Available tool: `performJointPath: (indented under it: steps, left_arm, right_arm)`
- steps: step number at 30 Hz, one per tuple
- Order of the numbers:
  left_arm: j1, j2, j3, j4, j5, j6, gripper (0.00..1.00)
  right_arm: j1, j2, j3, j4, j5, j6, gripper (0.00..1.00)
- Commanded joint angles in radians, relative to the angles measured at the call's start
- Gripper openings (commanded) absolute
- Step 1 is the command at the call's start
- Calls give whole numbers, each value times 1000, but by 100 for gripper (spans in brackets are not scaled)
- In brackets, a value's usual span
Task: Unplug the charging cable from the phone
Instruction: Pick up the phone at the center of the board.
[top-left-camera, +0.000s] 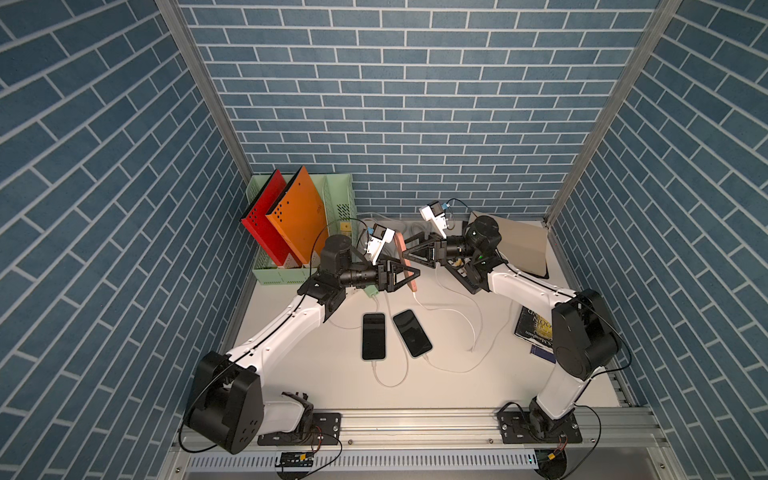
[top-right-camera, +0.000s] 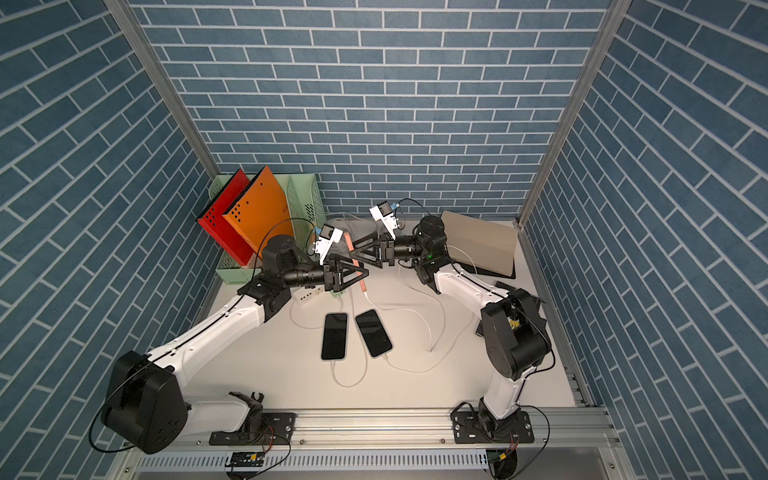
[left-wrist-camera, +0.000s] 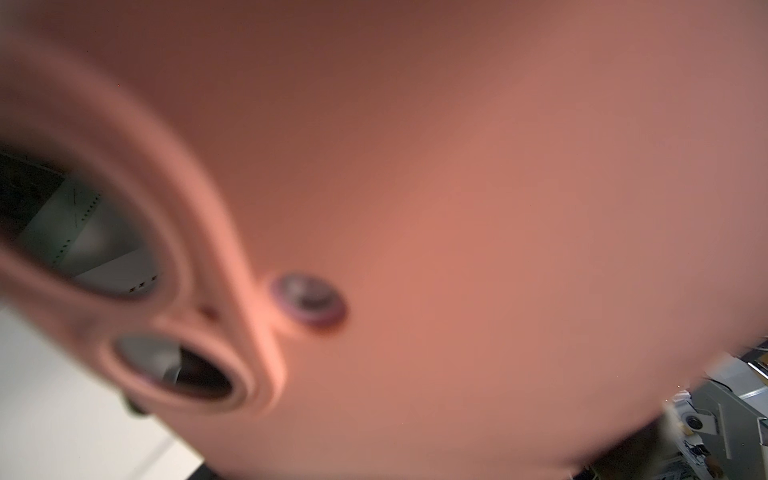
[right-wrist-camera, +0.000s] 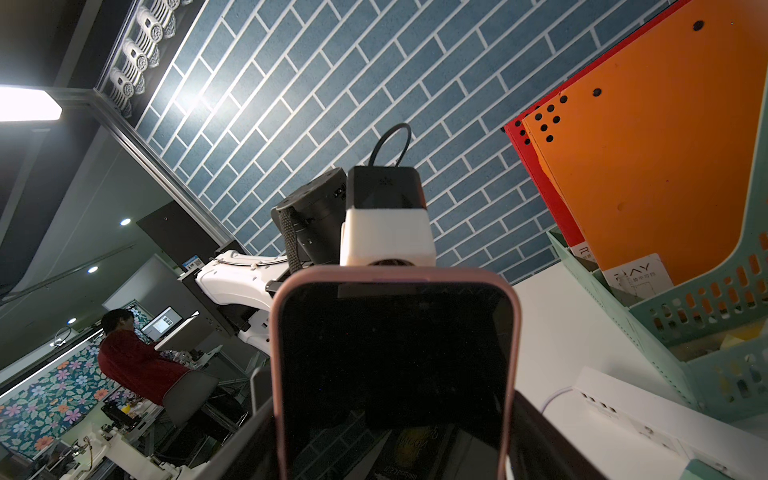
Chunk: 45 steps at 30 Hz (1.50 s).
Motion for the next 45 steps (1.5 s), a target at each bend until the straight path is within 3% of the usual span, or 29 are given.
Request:
performJointPath:
  steps: [1, 5, 7, 8, 13, 22, 25, 29, 31, 38, 41, 45]
  left_arm:
    - [-5, -27, -11, 7, 0, 31, 42]
    - [-5, -39, -4, -26, -30, 81, 11]
    - [-4, -47, 4, -48, -36, 117, 1]
    - [-5, -50, 12, -66, -41, 136, 0]
    - [-1, -63, 52, -120, -78, 216, 0]
    - [19, -35, 110, -80, -96, 210, 0]
    - [28, -29, 131, -79, -92, 210, 0]
    - [44, -21, 159, -91, -92, 209, 0]
    - [51, -15, 170, -97, -89, 209, 0]
    - [58, 11, 191, -89, -88, 189, 0]
    - [58, 10, 191, -86, -89, 183, 0]
    - [58, 10, 192, -89, -89, 180, 0]
  right_arm:
    - [4, -45, -3, 83, -29, 17, 51]
    - [-9, -49, -14, 82, -36, 18, 74]
    - [-22, -57, -28, 85, -35, 18, 98]
    - [-31, -63, -37, 88, -34, 17, 99]
    - [-74, -102, -107, 139, -47, 18, 100]
    - [-100, -170, -273, 240, -49, -3, 100]
    - [-101, -199, -297, 85, -19, -142, 100]
    - [-98, -274, -272, -412, 125, -542, 100]
    - [-96, -305, -277, -526, 194, -640, 100]
    - [3, -383, -313, -609, 480, -782, 100]
    - [24, -388, -316, -597, 532, -802, 99]
    - [37, -367, -303, -596, 522, -811, 85]
